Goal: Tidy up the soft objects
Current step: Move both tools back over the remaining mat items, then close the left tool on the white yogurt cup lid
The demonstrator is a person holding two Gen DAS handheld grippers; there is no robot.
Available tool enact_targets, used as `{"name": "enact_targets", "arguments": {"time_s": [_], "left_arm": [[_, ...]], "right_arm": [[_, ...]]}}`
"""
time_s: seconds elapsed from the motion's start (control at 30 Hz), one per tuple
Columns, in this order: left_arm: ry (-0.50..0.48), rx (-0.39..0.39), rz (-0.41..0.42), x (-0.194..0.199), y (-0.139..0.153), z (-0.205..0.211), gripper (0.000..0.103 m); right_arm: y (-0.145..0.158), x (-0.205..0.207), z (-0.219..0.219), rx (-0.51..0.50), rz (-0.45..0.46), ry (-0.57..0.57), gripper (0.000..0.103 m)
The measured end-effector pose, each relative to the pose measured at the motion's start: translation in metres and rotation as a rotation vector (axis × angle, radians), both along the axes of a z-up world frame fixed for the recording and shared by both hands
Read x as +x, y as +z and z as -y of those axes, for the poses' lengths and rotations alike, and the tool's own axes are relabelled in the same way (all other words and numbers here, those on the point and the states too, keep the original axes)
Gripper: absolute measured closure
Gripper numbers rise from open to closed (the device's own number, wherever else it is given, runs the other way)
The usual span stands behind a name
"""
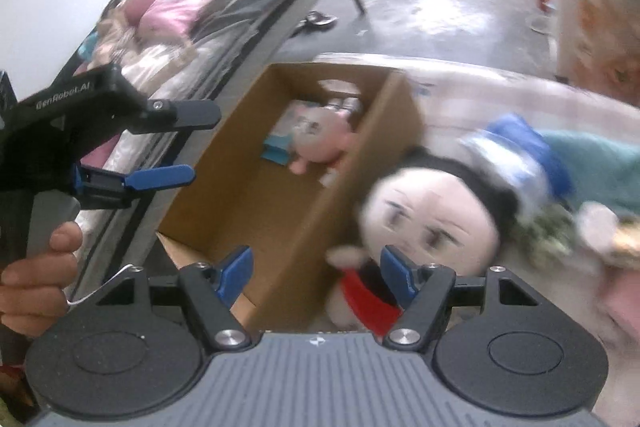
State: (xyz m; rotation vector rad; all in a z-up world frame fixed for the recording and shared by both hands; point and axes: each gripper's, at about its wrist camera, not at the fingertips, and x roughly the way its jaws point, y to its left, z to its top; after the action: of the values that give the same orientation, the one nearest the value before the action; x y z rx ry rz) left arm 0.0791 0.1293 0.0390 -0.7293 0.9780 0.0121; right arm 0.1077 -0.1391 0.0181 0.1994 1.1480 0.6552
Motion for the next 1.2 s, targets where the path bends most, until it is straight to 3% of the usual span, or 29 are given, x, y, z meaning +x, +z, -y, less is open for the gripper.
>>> {"name": "enact_targets", "arguments": {"time_s": [0.3,0.6,0.73,0.97,1.2], "left_arm": [[-0.166,-0.021,-0.06,0.004,-0.012,0.095,0.017],[-0.456,0.127,-0.045,0.047,-0.034,0.202,0.017],[-0.51,0.192,-0.036,0.068,-0.05,0.238,0.017],[-0.633,0.347,-0.013,0.102,-0.09,0.29,0.034],[-0.705,0.362,-0.095,0.124,-0.135,0.324,0.055]], "right_arm": [[-0.014,-0.031,0.113,-0.093,-0.028,-0.224,0.03],[-0.049,-0.029,0.176,-0.172,0.011,-0.409,0.03],[-0.058,-0.023,0.183,-0.203,0.057,-0.427,0.031],[-0.077,-0.021,0.199,-0.174,0.035,-0.465,0.031],[-0.097,-0.025,0.213,-0.153,-0.026,-0.5,0.031]]}}
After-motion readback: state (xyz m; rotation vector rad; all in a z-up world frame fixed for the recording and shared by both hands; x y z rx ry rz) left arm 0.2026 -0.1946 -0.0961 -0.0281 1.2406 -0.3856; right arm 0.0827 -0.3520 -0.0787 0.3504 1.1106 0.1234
